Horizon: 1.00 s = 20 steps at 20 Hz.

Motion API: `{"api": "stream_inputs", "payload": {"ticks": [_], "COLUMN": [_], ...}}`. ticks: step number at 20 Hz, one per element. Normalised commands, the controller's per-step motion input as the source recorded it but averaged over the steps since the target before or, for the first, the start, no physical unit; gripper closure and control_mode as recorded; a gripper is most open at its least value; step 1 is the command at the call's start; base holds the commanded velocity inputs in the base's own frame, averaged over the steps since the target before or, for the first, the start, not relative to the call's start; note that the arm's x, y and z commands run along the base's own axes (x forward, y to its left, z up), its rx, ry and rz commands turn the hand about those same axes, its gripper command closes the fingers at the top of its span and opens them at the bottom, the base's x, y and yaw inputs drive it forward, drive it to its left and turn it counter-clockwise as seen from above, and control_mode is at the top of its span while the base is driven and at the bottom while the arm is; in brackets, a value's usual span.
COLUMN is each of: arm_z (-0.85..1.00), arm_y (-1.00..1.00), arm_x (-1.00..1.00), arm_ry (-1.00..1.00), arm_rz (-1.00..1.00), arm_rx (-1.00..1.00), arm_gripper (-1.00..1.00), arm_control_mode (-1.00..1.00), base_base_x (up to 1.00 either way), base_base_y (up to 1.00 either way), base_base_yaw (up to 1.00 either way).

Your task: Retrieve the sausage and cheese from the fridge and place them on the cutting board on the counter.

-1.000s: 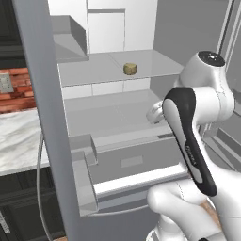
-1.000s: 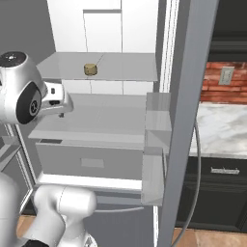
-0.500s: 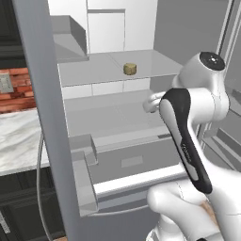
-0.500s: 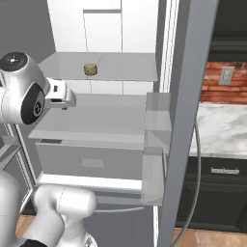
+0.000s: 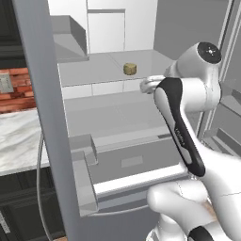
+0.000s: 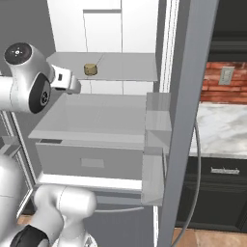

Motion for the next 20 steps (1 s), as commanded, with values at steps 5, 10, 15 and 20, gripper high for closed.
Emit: {"api": "stream_inputs", "payload": {"ticks": [5, 10, 15, 20], "arm_z": [0.37, 0.03, -0.22, 0.01], "arm_y": [-0.05, -0.05, 0.0, 0.0], "arm_x": [0.76, 0.81, 0.87, 0.95], "arm_ry": [-0.01, -0.05, 0.0, 0.0], "arm_rz": [-0.05, 0.0, 0.0, 0.0], "arm_rx": [0.0, 0.0, 0.0, 0.0], "arm_gripper": [-1.0, -1.0, -1.0, -1.0], "arm_control_mode": [-1.0, -1.0, -1.0, -1.0], "base_base_x": [0.0, 0.0, 0.0, 0.0], "base_base_y": [0.0, 0.0, 0.0, 0.0], "base_base_yaw": [0.0, 0.0, 0.0, 0.0]}}
